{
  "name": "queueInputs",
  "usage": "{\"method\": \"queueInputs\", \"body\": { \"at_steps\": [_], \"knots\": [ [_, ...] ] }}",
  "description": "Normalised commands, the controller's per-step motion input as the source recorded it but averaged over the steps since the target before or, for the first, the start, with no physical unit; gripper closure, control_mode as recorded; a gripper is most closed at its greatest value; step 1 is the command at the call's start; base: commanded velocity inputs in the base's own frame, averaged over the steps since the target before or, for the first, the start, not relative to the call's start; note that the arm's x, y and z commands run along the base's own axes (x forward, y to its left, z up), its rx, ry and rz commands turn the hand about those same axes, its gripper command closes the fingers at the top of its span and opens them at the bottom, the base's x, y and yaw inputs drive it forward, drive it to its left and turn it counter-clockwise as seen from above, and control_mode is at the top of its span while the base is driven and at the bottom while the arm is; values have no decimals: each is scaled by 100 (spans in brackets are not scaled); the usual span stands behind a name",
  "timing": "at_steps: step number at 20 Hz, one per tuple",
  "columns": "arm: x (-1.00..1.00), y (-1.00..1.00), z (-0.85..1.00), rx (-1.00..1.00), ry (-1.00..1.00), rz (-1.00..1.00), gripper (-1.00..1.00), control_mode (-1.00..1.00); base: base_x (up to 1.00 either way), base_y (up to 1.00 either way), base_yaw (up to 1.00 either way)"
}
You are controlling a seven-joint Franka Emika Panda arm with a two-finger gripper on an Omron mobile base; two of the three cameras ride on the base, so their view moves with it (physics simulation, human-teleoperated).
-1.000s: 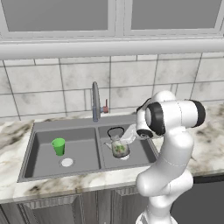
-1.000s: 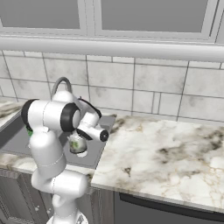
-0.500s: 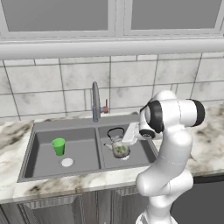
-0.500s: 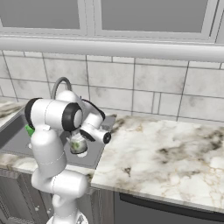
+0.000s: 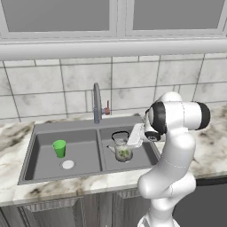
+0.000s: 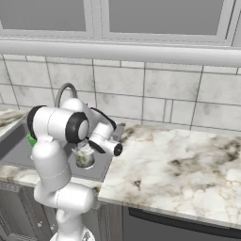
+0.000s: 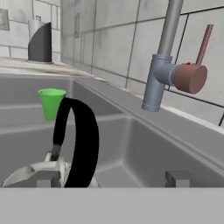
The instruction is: Open the cabinet, pick the kettle from the cabinet, and place it in the sink.
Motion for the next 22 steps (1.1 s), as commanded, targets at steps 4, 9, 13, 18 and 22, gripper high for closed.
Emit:
{"method": "queueInputs", "body": {
  "at_steps": [4,9,13,18,22],
  "knots": [
    [-16,-24,-2,-9,1,-1,-100,-100,0,0,0],
    [-25,-19,0,-7,1,-2,-100,-100,0,0,0],
    [-23,-11,3,-4,6,-3,-100,-100,0,0,0],
    [-20,-12,16,-3,17,-7,-100,-100,0,0,0],
    [-25,-12,35,-1,20,-8,-100,-100,0,0,0]
  ]
}}
